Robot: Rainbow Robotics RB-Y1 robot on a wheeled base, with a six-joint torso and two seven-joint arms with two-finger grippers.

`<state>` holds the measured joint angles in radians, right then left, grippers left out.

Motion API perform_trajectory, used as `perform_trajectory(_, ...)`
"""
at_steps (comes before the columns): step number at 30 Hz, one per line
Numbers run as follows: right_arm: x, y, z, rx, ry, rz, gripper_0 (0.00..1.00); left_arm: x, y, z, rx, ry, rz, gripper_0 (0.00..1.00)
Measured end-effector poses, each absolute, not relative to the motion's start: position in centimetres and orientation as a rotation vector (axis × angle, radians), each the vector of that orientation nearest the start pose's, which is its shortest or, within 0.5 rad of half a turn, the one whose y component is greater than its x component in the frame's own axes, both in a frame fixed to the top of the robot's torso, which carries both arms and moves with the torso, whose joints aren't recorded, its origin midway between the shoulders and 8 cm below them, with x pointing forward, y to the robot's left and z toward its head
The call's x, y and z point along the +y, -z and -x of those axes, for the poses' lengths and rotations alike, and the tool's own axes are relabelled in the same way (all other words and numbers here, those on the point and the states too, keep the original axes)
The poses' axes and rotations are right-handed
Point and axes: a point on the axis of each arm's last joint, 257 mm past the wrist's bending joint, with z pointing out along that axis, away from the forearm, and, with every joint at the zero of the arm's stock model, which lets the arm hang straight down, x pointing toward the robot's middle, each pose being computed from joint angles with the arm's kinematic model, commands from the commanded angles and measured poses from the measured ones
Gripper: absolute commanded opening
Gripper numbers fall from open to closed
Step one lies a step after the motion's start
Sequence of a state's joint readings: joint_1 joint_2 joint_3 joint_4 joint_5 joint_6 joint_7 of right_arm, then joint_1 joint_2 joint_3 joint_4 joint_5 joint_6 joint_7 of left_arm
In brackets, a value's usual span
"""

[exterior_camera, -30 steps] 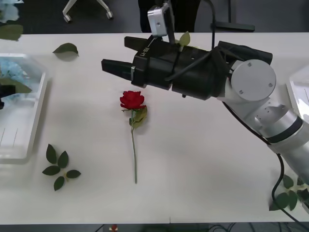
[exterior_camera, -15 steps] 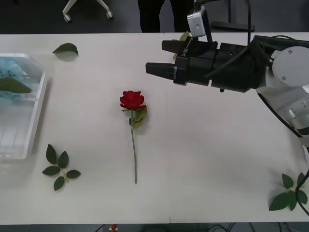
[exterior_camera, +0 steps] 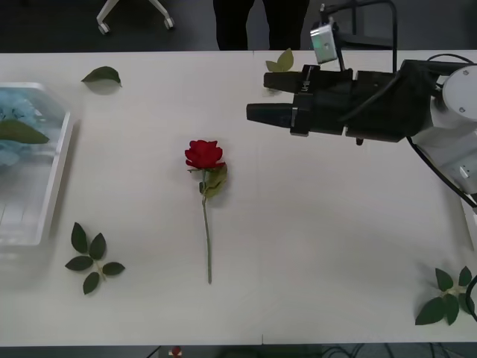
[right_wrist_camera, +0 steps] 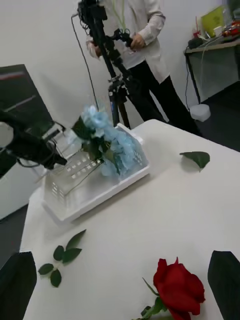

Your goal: Place the red flowers into the right box and the blue flowers into the left box. If a person shows an open palm, hand one flower to the person first, then continue sorting.

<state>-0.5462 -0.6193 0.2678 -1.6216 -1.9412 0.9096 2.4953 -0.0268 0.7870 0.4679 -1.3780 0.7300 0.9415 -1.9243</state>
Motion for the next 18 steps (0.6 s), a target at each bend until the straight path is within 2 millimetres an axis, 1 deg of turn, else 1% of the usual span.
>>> perform_trajectory(3, -3.3, 5.4, -47.9, 1.457, -0.999, 0.980, 1.00, 63.1, 28.5, -42.6, 2.348, -0.380, 0.117, 0.00)
perform_trajectory(5, -4.2, 6.4, -48.2, 1.454, -0.958, 1.017, 1.00, 62.7, 30.1, -42.3, 2.369, -0.379, 0.102, 0.00)
perform_trajectory(7, -4.8, 7.0, -48.6, 1.457, -0.934, 1.026, 1.00, 62.4, 30.6, -42.2, 2.381, -0.372, 0.098, 0.00)
perform_trajectory(9, -5.0, 7.2, -48.8, 1.464, -0.931, 1.018, 1.00, 62.3, 30.5, -42.0, 2.387, -0.356, 0.110, 0.01)
perform_trajectory(10, -5.0, 7.2, -48.8, 1.465, -0.930, 1.019, 1.00, 62.3, 30.4, -41.9, 2.393, -0.346, 0.119, 0.03)
perform_trajectory(14, -5.2, 7.8, -49.1, 1.475, -0.901, 1.034, 1.00, 62.6, 29.5, -41.0, 2.423, -0.320, 0.150, 0.62)
perform_trajectory(15, -5.2, 7.9, -49.1, 1.477, -0.894, 1.038, 1.00, 62.6, 29.4, -40.7, 2.434, -0.312, 0.157, 0.67)
perform_trajectory(17, -5.2, 7.9, -49.1, 1.477, -0.892, 1.039, 1.00, 62.6, 29.0, -40.2, 2.454, -0.297, 0.168, 0.81)
perform_trajectory(18, -5.2, 7.9, -49.1, 1.477, -0.892, 1.039, 1.00, 62.5, 28.8, -40.0, 2.463, -0.289, 0.171, 0.82)
